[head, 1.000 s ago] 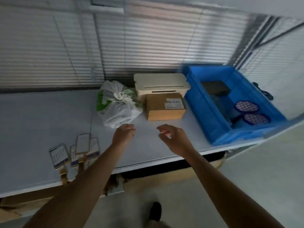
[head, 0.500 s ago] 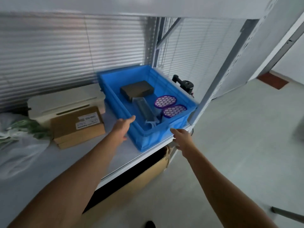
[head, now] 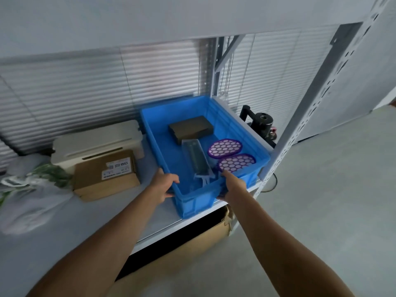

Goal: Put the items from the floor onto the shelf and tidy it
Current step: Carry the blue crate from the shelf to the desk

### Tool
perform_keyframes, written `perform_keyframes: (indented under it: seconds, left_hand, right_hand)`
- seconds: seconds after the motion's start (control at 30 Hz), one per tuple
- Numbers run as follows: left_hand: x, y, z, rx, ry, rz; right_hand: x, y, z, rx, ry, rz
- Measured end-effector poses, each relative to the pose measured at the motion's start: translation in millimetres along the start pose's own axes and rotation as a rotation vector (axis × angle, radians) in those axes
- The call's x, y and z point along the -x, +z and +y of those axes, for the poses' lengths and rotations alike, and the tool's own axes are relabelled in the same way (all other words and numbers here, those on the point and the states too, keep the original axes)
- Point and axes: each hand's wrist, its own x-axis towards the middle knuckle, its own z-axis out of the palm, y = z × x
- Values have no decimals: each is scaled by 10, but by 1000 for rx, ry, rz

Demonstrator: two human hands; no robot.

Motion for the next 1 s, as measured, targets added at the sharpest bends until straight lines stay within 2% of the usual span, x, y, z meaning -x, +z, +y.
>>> perform_keyframes:
  seconds: [0.27, 0.47, 0.6, 0.77, 0.9, 1.0]
  left_hand:
    - [222, -251, -117, -273, -54, 2]
    - [405, -454, -8, -227, -29, -35]
    - [569, -617, -138, -213, -47, -130]
    - [877, -739, -485, -246, -178, -315]
    - [1304, -613, -845, -273, -321, -496]
    - [1783, -412, -1176, -319, -299, -528]
  right_hand:
    - [363, -398, 375, -133, -25, 95]
    - [807, -796, 942, -197, -148, 210]
    - [1232, -1149, 1463, -273, -189, 278]
    - [1882, -1683, 2243, -314, -216, 369]
    - [2462, -2178, 2769, -346, -211, 474]
    - [2860, -2558, 3175, -398, -185, 548]
